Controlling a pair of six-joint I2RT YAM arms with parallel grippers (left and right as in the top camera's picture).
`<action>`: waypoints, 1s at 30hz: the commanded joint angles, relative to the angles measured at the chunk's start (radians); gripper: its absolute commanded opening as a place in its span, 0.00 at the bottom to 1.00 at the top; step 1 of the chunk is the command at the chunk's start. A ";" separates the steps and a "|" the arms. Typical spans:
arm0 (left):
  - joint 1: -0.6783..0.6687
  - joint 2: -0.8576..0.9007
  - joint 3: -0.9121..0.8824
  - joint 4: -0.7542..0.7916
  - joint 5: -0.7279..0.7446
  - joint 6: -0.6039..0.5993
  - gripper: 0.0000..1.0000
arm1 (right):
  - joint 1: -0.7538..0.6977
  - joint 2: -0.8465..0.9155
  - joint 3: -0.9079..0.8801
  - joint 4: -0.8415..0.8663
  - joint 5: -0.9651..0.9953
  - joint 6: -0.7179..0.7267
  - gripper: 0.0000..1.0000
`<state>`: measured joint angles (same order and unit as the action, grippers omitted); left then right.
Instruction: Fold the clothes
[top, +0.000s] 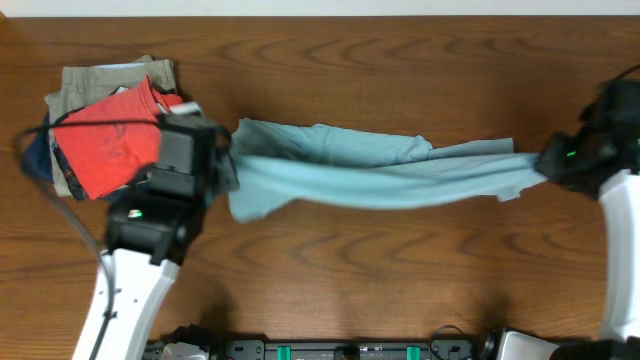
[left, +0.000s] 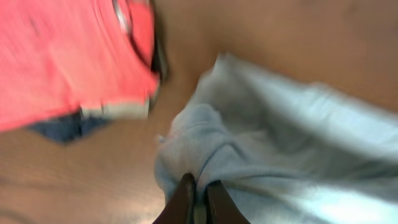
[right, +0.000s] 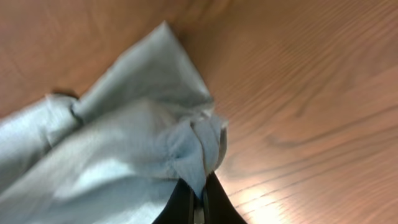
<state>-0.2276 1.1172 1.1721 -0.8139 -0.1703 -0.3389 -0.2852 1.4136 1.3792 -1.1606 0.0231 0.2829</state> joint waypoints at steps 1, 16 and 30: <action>0.039 -0.026 0.134 -0.024 0.013 0.020 0.06 | -0.056 -0.021 0.141 -0.063 -0.031 -0.092 0.01; 0.094 -0.145 0.394 -0.068 0.163 0.021 0.06 | -0.114 -0.097 0.533 -0.276 -0.032 -0.117 0.01; 0.093 -0.009 0.383 -0.230 0.163 0.020 0.06 | -0.113 -0.010 0.458 -0.410 -0.037 -0.169 0.02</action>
<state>-0.1402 1.0561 1.5528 -1.0256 -0.0055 -0.3351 -0.3847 1.3582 1.8851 -1.5677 -0.0120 0.1444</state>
